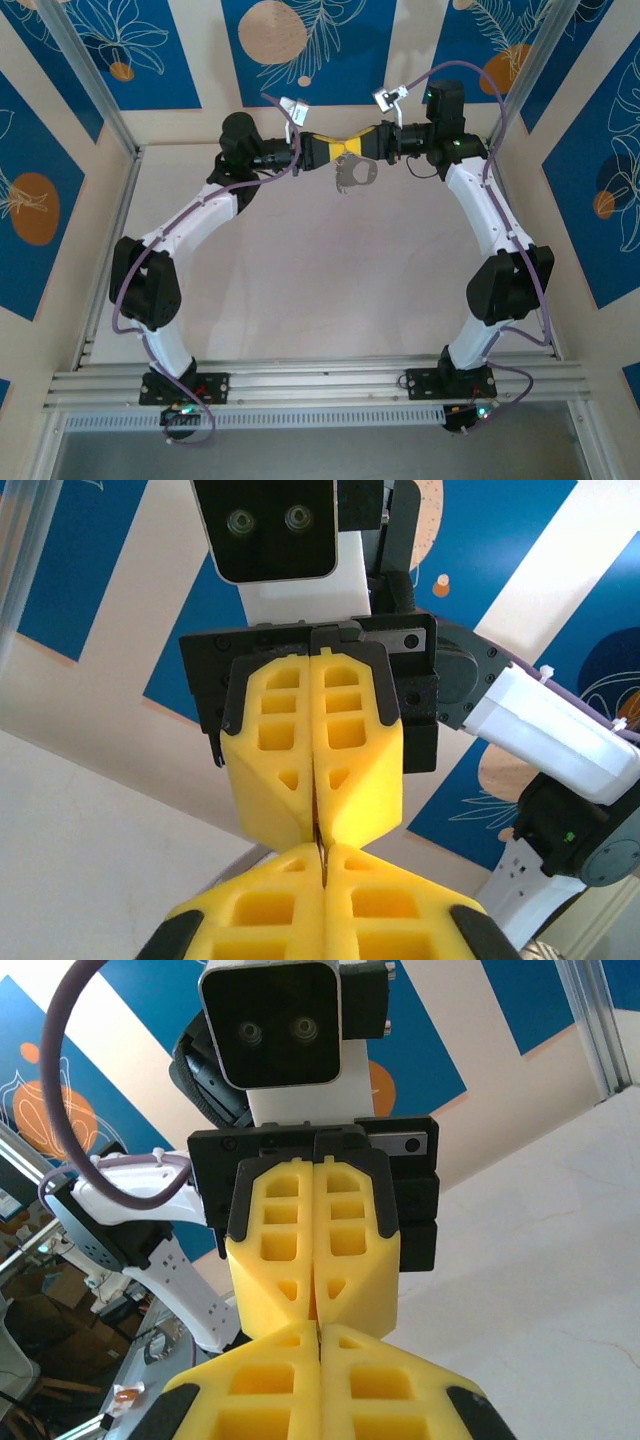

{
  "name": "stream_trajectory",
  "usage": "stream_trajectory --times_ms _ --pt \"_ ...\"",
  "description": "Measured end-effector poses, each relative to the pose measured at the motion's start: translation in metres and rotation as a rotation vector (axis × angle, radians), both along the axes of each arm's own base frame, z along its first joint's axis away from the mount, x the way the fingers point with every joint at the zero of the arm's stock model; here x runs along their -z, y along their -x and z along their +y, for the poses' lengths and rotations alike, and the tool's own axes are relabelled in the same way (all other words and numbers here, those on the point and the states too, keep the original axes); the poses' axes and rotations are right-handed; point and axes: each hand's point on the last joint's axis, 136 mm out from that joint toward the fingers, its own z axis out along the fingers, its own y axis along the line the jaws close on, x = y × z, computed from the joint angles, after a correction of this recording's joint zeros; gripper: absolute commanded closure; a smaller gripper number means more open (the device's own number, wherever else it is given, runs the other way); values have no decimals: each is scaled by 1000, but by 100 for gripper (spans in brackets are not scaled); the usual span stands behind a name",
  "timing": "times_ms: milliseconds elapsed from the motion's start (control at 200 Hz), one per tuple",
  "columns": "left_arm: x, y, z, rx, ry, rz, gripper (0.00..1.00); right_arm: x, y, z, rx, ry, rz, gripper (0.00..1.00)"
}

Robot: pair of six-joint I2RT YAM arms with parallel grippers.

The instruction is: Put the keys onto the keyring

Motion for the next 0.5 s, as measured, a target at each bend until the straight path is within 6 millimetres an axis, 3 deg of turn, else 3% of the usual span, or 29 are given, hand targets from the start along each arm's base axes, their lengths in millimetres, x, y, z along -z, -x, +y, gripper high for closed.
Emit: stream_trajectory --times_ms 115,170,195,430,500 --pt "1 0 0 -2 -2 -14 100 0 0 0 3 0 -3 100" --pt "2 0 0 -4 -6 -29 75 0 0 0 6 1 -3 100" --pt "3 -1 0 -5 -9 -26 70 0 0 0 7 2 -2 100" --pt "21 2 -7 -3 -70 -33 69 2 0 3 14 8 -2 100" --pt "24 1 -7 -5 -82 -38 61 2 0 4 15 9 -3 100"
